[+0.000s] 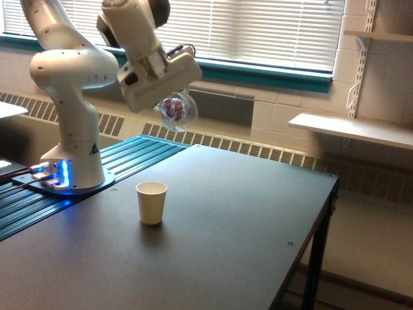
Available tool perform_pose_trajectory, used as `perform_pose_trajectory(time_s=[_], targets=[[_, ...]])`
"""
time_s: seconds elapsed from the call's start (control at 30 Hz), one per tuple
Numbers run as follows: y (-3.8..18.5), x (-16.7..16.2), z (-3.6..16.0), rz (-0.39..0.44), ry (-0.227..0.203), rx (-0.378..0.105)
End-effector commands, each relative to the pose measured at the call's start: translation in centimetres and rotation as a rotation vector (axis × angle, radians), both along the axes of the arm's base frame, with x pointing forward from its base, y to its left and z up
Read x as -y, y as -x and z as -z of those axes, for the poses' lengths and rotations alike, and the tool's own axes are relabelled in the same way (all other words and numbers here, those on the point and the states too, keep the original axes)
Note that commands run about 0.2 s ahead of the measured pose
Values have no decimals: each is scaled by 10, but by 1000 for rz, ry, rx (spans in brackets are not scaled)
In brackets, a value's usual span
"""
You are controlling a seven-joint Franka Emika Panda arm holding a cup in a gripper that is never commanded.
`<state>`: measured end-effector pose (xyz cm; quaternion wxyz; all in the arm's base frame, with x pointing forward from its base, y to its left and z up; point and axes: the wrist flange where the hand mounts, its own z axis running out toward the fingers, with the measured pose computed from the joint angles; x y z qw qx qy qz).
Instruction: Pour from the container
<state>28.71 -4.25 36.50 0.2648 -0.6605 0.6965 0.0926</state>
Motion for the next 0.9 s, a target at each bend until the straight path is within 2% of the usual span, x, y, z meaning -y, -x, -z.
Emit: perform_pose_trajectory(time_s=[0.03,0.1,0.2,0.27,0.43,0.6,0.77,0.9], targets=[[11,10,26,36,-41,-73],[11,17,26,64,-46,-54],[14,25,27,85,-13,-78],[16,33,24,105,7,-73],[25,45,16,133,21,-71],[32,50,11,159,-24,-66],[36,51,12,154,-34,-78],[40,52,17,158,-80,-93]])
